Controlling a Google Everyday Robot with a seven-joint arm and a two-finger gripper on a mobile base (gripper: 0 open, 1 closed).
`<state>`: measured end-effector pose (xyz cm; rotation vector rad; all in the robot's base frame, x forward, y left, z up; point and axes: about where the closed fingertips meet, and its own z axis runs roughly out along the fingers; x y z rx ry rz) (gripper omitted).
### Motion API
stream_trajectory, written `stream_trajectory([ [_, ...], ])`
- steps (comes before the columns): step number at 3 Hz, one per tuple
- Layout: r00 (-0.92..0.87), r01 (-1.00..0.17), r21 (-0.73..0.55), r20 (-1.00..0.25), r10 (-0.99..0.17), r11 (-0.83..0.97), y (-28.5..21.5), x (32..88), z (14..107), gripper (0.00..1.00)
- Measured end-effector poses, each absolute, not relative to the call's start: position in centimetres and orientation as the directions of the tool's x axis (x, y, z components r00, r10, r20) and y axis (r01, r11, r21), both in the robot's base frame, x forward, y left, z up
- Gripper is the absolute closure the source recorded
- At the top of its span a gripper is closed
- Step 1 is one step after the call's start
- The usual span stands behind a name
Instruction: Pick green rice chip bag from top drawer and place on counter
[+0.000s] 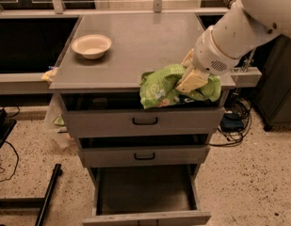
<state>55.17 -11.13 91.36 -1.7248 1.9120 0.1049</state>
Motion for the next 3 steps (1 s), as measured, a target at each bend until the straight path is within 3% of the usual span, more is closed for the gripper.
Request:
stream_trajectory([
  [3, 0.019, -0.872, -0.433, -0.497, -0.868, 0.229, -10.0, 67.9, 94.1, 1.0],
])
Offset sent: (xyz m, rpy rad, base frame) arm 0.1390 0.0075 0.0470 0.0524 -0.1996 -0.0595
